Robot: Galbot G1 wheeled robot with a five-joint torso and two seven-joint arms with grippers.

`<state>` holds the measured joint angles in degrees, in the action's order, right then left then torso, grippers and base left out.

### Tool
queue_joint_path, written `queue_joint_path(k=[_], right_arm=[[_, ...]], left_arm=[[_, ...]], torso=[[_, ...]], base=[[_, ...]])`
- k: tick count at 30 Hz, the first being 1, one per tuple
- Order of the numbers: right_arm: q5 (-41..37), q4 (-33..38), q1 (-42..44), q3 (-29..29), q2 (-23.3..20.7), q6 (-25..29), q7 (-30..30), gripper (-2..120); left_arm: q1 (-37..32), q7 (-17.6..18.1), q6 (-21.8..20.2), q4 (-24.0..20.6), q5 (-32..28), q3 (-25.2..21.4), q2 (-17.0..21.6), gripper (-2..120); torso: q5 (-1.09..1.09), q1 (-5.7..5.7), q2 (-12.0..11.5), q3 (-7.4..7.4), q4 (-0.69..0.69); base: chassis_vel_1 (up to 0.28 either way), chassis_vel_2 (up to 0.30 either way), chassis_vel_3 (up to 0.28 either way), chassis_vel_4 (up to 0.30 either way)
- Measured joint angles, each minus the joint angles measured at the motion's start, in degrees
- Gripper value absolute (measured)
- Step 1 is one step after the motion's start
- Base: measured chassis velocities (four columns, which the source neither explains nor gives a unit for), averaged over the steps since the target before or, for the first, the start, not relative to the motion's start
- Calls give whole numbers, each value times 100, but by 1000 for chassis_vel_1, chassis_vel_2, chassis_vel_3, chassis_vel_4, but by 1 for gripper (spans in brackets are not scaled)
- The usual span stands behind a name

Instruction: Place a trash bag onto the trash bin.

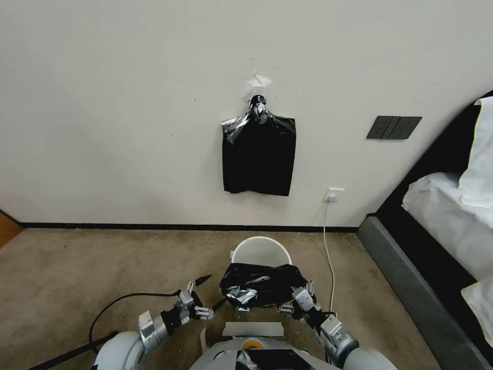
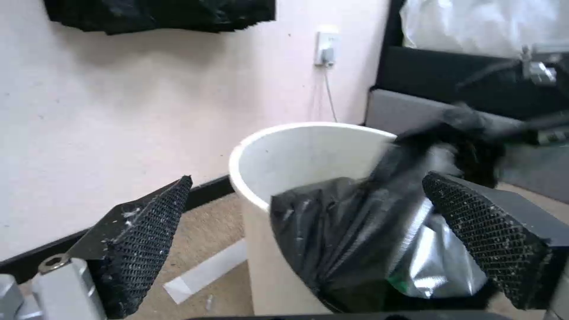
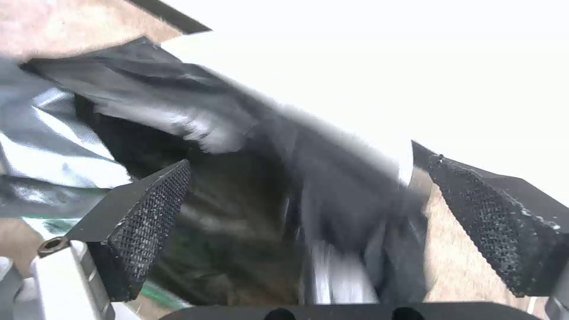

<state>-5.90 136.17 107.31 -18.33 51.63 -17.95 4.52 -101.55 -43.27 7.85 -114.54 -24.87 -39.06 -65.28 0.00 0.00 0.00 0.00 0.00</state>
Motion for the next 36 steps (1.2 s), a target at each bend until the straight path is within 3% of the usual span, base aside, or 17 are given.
queue_joint_path(k=[7,13,15,16,17,18,20,21,23,24,26,27,28,31,32,34,36], right_arm=[[83,-69,26,83,53,-69,1,100],[251,321,-140,-48,-63,51,-67,100],[144,413,-461,-89,-234,54,-143,100],[1,386,-843,-89,-410,53,-218,100],[1,386,-843,-89,-410,53,-218,100],[-72,321,-1099,-85,-532,53,-269,100],[-458,-183,-2174,235,-1140,41,-450,100],[-458,-183,-2174,235,-1140,41,-450,100],[-837,-747,-3268,867,-1650,-98,-632,100],[-837,-747,-3268,867,-1650,-98,-632,100],[-1261,-1441,-4855,2082,-2023,-326,-977,100],[-1384,-1741,-5602,2681,-2061,-486,-1135,100],[-1384,-1741,-5602,2681,-2061,-486,-1135,100],[-1611,-2594,-7667,4515,-1803,-1096,-1542,100],[-1611,-2594,-7667,4515,-1803,-1096,-1542,100],[-1711,-3107,-8525,5347,-1498,-1460,-1661,100],[-1779,-3274,-8777,5586,-1389,-1578,-1700,100]], left_arm=[[-31,0,2,-4,-62,-46,-56,100],[-81,45,11,-343,-486,-510,-244,100],[-92,427,114,-570,-600,-755,-376,100],[-66,965,219,-693,-447,-813,-443,100],[-66,965,219,-693,-447,-813,-443,100],[-39,1340,255,-750,-287,-808,-470,100],[95,2952,293,-930,435,-634,-589,100],[95,2952,293,-930,435,-634,-589,100],[182,3766,295,-949,888,-453,-697,100],[182,3766,295,-949,888,-453,-697,100],[221,4188,377,-817,1557,-342,-895,100],[200,4232,442,-749,1704,-292,-985,100],[200,4232,442,-749,1704,-292,-985,100],[81,4224,518,-632,1667,-73,-1147,100],[81,4224,518,-632,1667,-73,-1147,100],[71,4147,530,-569,1664,6,-1201,100],[77,4119,542,-537,1683,33,-1218,100]], torso=[[1,0,0,0,1],[1,0,0,0,2],[0,0,0,0,2],[-2,0,0,0,0],[-2,0,0,0,0],[-3,0,0,0,0],[-2,0,0,0,-2],[-2,0,0,0,-2],[-1,0,0,-1,1],[-1,0,0,-1,1],[1,0,0,-1,1],[0,1,-1,-2,1],[0,1,-1,-2,1],[0,0,-1,-1,-4],[0,0,-1,-1,-4],[-1,1,0,-1,-1],[2,0,-1,-1,0]], base=[[0,0,0,0],[0,0,0,0],[0,0,0,0],[0,0,0,0],[0,0,0,0],[0,0,0,0],[0,0,0,0],[0,0,0,0],[0,0,0,0],[0,0,0,0],[0,0,0,0],[0,0,0,0],[0,0,0,0],[0,0,0,0],[0,0,0,0],[0,0,0,0],[0,0,0,0]])
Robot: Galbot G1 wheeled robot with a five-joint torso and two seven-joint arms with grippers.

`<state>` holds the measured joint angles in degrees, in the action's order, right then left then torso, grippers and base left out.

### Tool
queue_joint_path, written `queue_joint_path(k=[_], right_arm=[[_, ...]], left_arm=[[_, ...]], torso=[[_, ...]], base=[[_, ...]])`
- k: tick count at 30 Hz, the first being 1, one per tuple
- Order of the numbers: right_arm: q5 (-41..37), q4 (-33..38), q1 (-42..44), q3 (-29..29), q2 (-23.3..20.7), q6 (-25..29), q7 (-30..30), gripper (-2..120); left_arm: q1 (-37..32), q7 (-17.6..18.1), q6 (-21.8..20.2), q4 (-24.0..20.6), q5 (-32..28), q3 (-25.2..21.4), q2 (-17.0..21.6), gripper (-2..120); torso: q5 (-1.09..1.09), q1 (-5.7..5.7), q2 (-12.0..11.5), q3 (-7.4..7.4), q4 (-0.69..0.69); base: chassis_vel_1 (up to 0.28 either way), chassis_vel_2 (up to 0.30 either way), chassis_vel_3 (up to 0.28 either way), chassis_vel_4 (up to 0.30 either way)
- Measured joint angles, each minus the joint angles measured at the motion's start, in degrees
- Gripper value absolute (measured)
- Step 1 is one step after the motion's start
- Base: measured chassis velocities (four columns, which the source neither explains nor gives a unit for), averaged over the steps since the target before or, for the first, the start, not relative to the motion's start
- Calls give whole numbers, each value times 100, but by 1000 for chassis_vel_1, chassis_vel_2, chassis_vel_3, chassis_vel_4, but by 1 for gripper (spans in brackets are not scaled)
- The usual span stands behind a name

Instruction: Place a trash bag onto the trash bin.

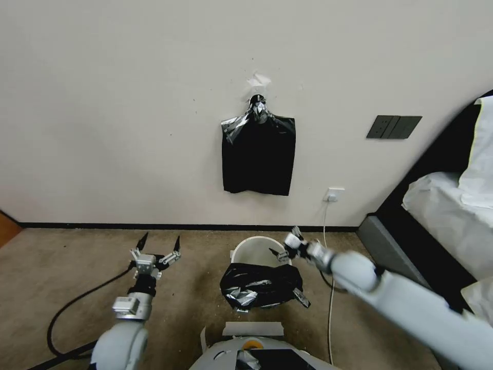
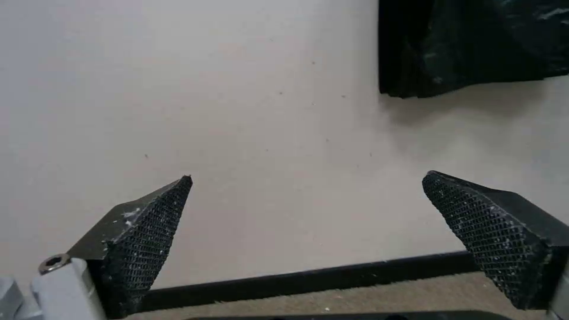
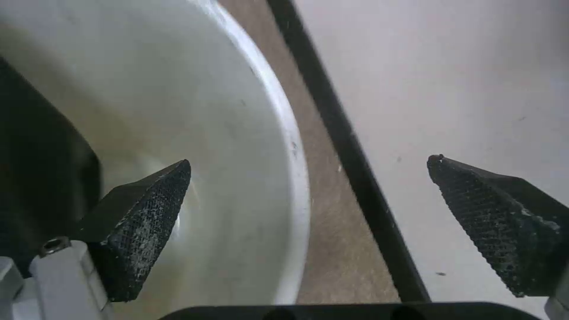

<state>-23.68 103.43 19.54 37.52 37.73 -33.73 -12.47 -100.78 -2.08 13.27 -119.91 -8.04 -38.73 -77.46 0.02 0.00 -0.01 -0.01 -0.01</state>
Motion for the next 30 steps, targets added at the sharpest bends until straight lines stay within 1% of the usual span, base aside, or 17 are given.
queue_joint_path(k=[3,4,8,11,13,14,15,16,17,18,20,21,22,25,26,29,30], right_arm=[[-176,-488,-622,714,339,-226,-74,100],[-176,-488,-622,714,339,-226,-74,100],[-336,-893,-1048,1375,735,-392,-87,100],[-349,-1003,-1136,1538,861,-433,-83,99],[-351,-1099,-1225,1698,968,-462,-83,88],[-351,-1099,-1225,1698,968,-462,-83,88],[-351,-1118,-1265,1747,1001,-465,-86,85],[-356,-1127,-1311,1786,1032,-478,-89,78],[-376,-1127,-1360,1820,1054,-489,-90,75],[-376,-1127,-1360,1820,1054,-489,-90,75],[-420,-1115,-1475,1911,1074,-505,-89,65],[-420,-1115,-1475,1911,1074,-505,-89,65],[-429,-1112,-1508,1938,1075,-507,-90,62],[-473,-1091,-1659,2073,1058,-508,-89,46],[-473,-1091,-1659,2073,1058,-508,-89,46],[-493,-1069,-1686,2117,1049,-507,-83,31],[-493,-1069,-1686,2117,1049,-507,-83,31]], left_arm=[[-5,-40,13,80,23,78,-53,100],[-5,-40,13,80,23,78,-53,100],[-33,-66,48,214,72,179,-102,100],[-27,-70,58,261,94,229,-124,100],[-8,-72,62,316,118,315,-145,100],[-8,-72,62,316,118,315,-145,100],[6,-74,62,340,127,352,-157,100],[20,-74,62,364,131,391,-170,100],[33,-74,63,384,132,418,-181,100],[33,-74,63,384,132,418,-181,100],[51,-74,62,415,136,449,-193,100],[51,-74,62,415,136,449,-193,100],[55,-74,62,421,137,452,-196,100],[54,-76,60,433,138,452,-199,100],[54,-76,60,433,138,452,-199,100],[40,-76,60,445,138,436,-212,100],[40,-76,60,445,138,436,-212,100]], torso=[[-2,0,0,0,2],[-2,0,0,0,2],[-3,0,0,0,0],[-1,0,0,1,0],[-2,0,0,0,1],[-2,0,0,0,1],[-2,0,0,1,2],[-2,0,0,1,2],[-2,0,0,1,1],[-2,0,0,1,1],[-1,0,0,1,0],[-1,0,0,1,0],[-2,0,0,1,1],[-2,-1,0,1,1],[-2,-1,0,1,1],[-1,-1,0,2,2],[-1,-1,0,2,2]], base=[[0,0,0,0],[0,0,0,0],[0,0,0,0],[0,0,0,0],[0,0,0,0],[0,0,0,0],[0,0,0,0],[0,0,0,0],[0,0,0,0],[0,0,0,0],[0,0,0,0],[0,0,0,0],[0,0,0,0],[0,0,0,0],[0,0,0,0],[0,0,0,0],[0,0,0,0]])
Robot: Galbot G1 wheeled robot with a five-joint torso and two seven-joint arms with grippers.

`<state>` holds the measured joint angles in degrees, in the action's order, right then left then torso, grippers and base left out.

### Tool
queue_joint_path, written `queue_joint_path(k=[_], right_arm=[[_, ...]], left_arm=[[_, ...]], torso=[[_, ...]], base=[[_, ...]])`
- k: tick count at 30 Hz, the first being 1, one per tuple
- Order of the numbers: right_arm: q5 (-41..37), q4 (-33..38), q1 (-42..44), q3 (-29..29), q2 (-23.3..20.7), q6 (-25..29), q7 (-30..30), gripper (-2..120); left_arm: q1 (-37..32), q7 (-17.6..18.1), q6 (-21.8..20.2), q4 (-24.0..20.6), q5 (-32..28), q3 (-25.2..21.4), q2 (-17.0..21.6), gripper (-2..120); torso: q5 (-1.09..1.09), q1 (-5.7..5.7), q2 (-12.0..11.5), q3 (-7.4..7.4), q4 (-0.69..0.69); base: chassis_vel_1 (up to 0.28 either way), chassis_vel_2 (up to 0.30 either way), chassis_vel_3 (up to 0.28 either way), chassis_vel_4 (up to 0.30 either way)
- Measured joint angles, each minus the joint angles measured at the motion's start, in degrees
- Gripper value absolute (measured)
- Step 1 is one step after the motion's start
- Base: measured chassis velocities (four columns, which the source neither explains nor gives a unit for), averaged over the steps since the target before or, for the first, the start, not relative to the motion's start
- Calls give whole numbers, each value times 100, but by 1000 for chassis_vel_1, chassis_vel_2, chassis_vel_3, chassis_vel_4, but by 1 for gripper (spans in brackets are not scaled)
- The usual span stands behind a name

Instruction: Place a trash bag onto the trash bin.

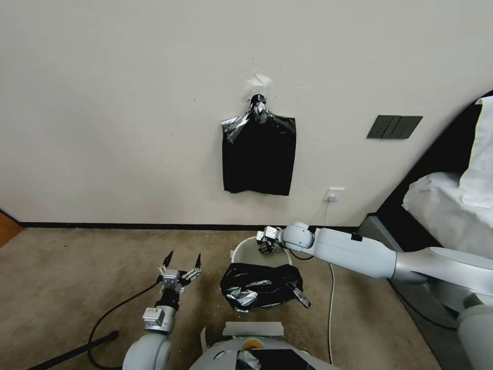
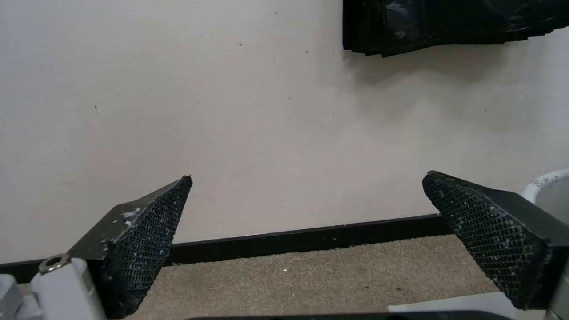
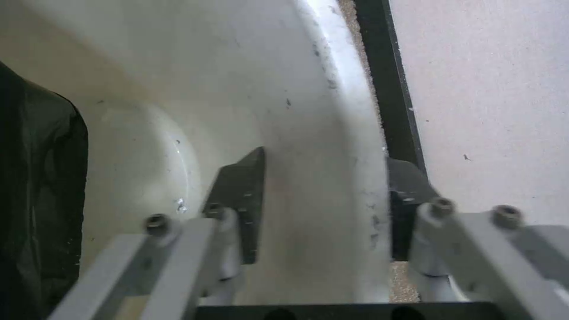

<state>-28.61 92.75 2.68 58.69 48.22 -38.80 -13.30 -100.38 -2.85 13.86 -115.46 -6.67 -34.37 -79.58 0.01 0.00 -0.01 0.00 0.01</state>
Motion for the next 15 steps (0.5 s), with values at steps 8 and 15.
queue_joint_path(k=[8,15], right_arm=[[-12,16,18,10,-7,9,9,28],[-118,73,69,-22,-84,19,94,28]], left_arm=[[-25,1,-1,17,12,9,-32,100],[-47,7,-5,17,35,20,-49,100]], torso=[[0,0,0,1,0],[-1,0,0,0,-2]], base=[[0,0,0,0],[0,0,0,0]])
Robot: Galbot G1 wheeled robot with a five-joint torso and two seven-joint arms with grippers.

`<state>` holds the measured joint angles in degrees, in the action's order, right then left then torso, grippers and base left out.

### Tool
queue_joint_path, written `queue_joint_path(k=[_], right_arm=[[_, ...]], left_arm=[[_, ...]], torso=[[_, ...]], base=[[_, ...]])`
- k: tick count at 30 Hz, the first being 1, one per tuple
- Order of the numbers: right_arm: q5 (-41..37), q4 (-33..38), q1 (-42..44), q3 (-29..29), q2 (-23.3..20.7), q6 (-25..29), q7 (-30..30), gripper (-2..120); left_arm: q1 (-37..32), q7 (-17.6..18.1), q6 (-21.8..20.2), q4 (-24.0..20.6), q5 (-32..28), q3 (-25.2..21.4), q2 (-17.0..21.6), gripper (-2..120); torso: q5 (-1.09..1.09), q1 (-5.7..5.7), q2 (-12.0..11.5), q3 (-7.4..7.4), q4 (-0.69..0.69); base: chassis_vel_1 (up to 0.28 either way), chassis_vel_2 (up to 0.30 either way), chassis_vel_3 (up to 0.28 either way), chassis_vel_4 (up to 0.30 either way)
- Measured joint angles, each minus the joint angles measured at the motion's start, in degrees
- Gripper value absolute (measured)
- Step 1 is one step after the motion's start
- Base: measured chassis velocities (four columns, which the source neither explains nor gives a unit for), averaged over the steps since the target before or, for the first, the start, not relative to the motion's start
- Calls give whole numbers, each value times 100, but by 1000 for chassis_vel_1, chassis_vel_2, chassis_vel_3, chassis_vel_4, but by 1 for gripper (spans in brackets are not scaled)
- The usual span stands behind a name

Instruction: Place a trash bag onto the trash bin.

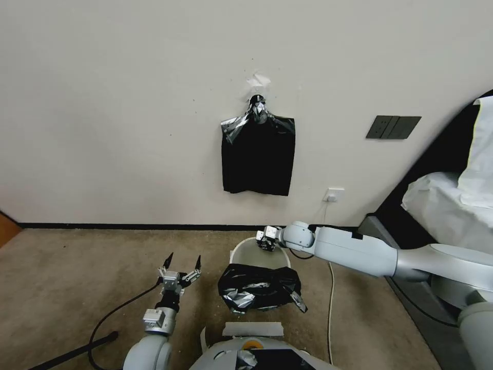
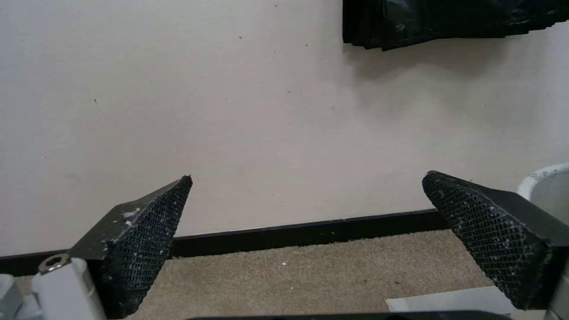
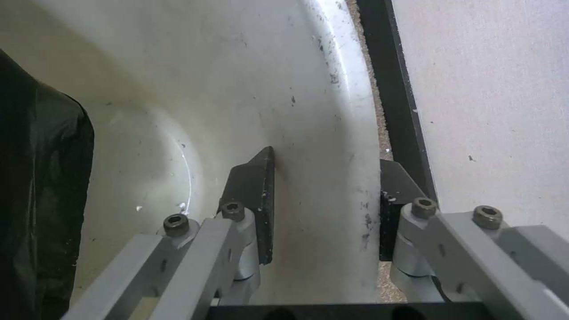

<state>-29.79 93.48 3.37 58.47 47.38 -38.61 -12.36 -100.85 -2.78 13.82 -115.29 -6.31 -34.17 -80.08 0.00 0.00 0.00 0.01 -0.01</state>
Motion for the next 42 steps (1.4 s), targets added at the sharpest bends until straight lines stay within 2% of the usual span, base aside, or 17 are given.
queue_joint_path(k=[2,5,7,9,11,12,14,16,17,19,24,26,28,29,33,40,42], right_arm=[[-93,35,38,-36,-23,-21,81,28],[-580,224,304,-317,-130,-193,545,28],[-1261,520,823,-879,-276,-319,1133,23],[-1488,638,1074,-1130,-336,-335,1343,21],[-2004,864,1673,-1750,-426,-360,1823,14],[-2261,957,2021,-2096,-427,-360,2092,11],[-2456,1013,2237,-2322,-415,-361,2298,10],[-2972,1161,2804,-2955,-323,-357,2956,7],[-2972,1161,2804,-2955,-323,-357,2956,7],[-3165,1264,3162,-3305,-265,-170,3399,2],[-3382,1530,3858,-4014,-14,193,4243,2],[-3405,1557,3921,-4077,19,217,4327,2],[-3608,1779,4420,-4459,246,449,4947,1],[-3608,1779,4420,-4459,246,449,4947,1],[-3915,2145,5075,-4936,568,787,5886,1],[-4122,2515,5596,-5306,907,1104,6847,1],[-4143,2598,5695,-5356,922,1109,6931,1]], left_arm=[[-1,1,-1,0,7,5,-6,100],[-3,2,-3,0,20,21,-16,100],[-4,3,-3,5,24,26,-17,100],[-4,4,-4,19,24,31,-16,100],[2,7,-11,51,28,54,-9,100],[8,9,-13,60,30,72,-8,100],[10,10,-16,65,32,84,-8,100],[11,15,-23,79,41,124,-26,100],[11,15,-23,79,41,124,-26,100],[-2,19,-26,95,51,143,-37,100],[-13,30,-33,108,54,133,-36,100],[-12,31,-33,109,54,131,-34,100],[-12,71,-35,115,43,105,-30,100],[-12,71,-35,115,43,105,-30,100],[14,122,-39,120,-69,18,-26,100],[72,137,-49,53,-295,-190,7,100],[74,139,-54,43,-325,-229,20,100]], torso=[[1,0,0,0,0],[1,0,0,-1,0],[-3,0,0,-1,2],[-5,0,0,-1,0],[0,0,0,-1,2],[-1,0,0,-1,3],[-2,0,0,-1,4],[-4,0,0,-1,0],[-4,0,0,-1,0],[-1,0,0,-1,-2],[1,0,0,-1,0],[0,0,0,-1,0],[-1,0,0,-1,0],[-1,0,0,-1,0],[0,0,0,-1,1],[1,0,0,-1,1],[0,0,0,-1,0]], base=[[0,0,0,0],[0,0,0,0],[0,0,0,0],[0,0,0,0],[0,0,0,0],[0,0,0,0],[0,0,0,0],[0,0,0,0],[0,0,0,0],[0,0,0,0],[0,0,0,0],[0,0,0,0],[0,0,0,0],[0,0,0,0],[0,0,0,0],[0,0,0,0],[0,0,0,0]])
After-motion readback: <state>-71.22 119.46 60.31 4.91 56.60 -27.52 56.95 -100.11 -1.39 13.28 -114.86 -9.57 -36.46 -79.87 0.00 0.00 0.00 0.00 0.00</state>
